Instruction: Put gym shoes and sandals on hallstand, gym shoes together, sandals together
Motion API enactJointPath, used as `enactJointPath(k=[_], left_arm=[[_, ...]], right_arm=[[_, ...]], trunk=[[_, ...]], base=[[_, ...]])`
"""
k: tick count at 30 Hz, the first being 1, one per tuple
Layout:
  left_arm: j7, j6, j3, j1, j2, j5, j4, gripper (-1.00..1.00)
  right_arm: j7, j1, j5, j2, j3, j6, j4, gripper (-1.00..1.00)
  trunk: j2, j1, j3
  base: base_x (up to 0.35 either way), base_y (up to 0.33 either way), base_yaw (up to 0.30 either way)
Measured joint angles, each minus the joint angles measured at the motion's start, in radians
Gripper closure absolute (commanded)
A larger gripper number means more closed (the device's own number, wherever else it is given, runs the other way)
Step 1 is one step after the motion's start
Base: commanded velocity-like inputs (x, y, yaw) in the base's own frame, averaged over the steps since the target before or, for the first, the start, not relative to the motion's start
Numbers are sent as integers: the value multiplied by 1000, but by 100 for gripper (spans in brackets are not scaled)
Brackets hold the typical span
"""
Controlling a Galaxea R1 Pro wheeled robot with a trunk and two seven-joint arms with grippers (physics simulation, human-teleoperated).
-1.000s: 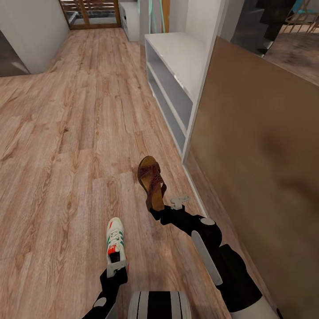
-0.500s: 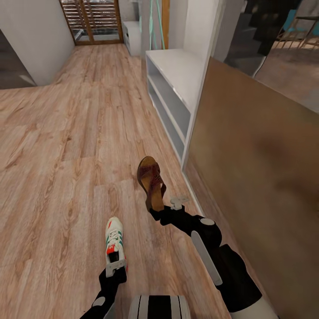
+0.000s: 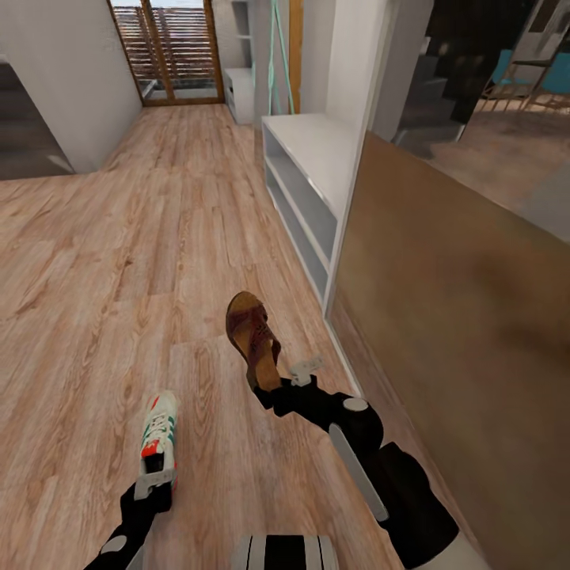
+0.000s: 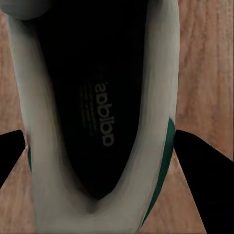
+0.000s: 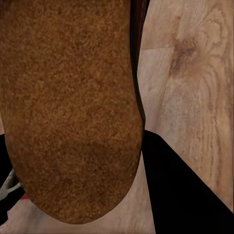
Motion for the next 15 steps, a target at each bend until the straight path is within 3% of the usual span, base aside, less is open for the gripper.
enactJointPath(k=[1,2,6,11,15], left_arm=[[-1,0,-2,1,3,-2,0,100],[-2,0,1,1,23,0,2,100],[-7,-2,-2,4,60,-1,3,100],[-25,-7,-3,13,68,-2,3,100],[-33,-10,-2,19,69,6,4,100]], right_arm=[[0,0,7,0,2,0,0,100],[0,0,31,0,7,-1,1,100],[1,0,42,1,9,-1,2,100],[1,0,44,1,9,-1,2,100],[1,0,45,1,9,-1,2,100]], trunk=[[0,0,4],[0,-1,8],[1,-1,8],[1,-1,8],[1,-1,8]], base=[[0,0,0],[0,0,0],[0,0,0],[-4,6,0],[-96,159,0]])
